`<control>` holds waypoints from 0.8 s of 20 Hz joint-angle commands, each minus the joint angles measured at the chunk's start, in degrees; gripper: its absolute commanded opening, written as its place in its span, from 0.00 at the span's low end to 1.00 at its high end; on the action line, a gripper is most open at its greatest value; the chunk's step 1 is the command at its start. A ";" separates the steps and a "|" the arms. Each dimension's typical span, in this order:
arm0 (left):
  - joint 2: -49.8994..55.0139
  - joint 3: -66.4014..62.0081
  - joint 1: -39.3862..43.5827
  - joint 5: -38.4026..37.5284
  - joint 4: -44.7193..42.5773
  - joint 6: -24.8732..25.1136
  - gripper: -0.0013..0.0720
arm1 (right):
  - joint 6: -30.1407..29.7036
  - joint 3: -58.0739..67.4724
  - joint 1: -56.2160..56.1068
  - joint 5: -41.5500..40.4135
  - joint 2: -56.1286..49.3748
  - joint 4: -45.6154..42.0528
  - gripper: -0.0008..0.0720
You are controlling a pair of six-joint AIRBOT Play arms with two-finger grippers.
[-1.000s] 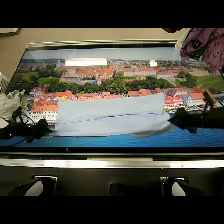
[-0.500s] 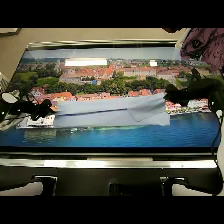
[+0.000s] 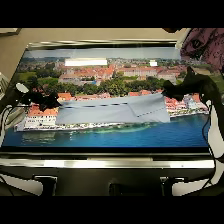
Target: Fold the clothes and pants, and hang the long-sleeved shirts on hangers.
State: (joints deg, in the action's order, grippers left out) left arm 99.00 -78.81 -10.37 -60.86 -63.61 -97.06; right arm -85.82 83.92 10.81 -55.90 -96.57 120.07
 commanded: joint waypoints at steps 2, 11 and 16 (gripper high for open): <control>3.37 -2.08 0.57 1.64 0.66 -0.11 0.40 | -0.09 0.55 -0.04 1.29 -4.42 2.58 0.09; -4.70 -7.04 -2.29 -4.35 -5.95 -0.09 0.75 | -8.74 8.20 14.60 -22.03 -6.34 5.60 0.72; -7.04 -7.04 -2.27 -4.59 -6.05 -0.09 0.75 | -17.20 8.20 14.91 -26.91 -13.51 12.87 0.76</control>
State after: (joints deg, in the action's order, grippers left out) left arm 93.34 -85.65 -12.53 -64.88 -68.79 -97.25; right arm -98.02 91.88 24.88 -79.24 -106.78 128.07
